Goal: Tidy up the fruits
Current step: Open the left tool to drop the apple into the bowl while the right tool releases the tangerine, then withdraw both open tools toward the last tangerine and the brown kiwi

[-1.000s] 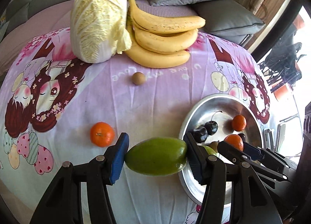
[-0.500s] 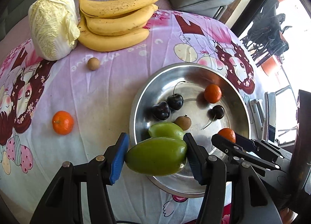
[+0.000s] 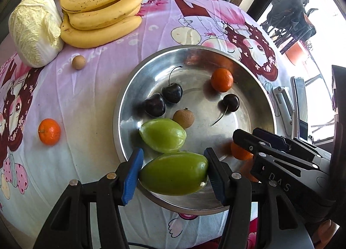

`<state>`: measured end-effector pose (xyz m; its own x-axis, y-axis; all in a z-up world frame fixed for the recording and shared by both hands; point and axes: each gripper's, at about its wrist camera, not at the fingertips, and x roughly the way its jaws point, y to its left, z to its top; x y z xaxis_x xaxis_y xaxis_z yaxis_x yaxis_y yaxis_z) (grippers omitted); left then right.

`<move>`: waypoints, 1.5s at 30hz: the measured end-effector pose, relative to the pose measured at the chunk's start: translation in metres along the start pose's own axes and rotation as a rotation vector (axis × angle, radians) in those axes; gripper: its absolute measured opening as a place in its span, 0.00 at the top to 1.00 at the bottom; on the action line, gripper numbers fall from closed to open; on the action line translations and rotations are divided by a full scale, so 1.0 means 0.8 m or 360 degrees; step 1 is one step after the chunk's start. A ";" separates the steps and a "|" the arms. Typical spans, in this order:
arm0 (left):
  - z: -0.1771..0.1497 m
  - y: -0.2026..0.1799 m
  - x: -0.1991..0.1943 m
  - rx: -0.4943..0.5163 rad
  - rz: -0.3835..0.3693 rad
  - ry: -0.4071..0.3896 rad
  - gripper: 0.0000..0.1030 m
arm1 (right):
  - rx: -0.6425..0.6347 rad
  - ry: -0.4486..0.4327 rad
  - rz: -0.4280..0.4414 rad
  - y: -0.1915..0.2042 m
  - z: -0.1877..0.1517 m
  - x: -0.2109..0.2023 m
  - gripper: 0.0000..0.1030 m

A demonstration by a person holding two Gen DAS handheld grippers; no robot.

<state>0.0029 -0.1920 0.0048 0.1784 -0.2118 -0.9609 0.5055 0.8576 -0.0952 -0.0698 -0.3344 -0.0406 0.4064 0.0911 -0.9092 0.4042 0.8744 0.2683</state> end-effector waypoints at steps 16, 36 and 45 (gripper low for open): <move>-0.001 -0.003 0.013 -0.0015 -0.0011 0.0051 0.42 | 0.0033 0.0017 -0.0027 -0.002 0.001 0.004 0.59; 0.001 0.057 -0.011 -0.0279 0.0041 -0.0004 0.26 | 0.0049 0.0032 -0.0025 -0.002 0.000 0.005 0.40; 0.003 0.099 -0.016 -0.0385 0.0264 -0.0083 0.18 | 0.0010 0.0016 -0.0039 0.006 0.003 0.006 0.26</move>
<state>0.0424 -0.1224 0.0103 0.2879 -0.0781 -0.9545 0.2512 0.9679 -0.0034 -0.0639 -0.3313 -0.0426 0.3881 0.0745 -0.9186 0.4192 0.8734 0.2480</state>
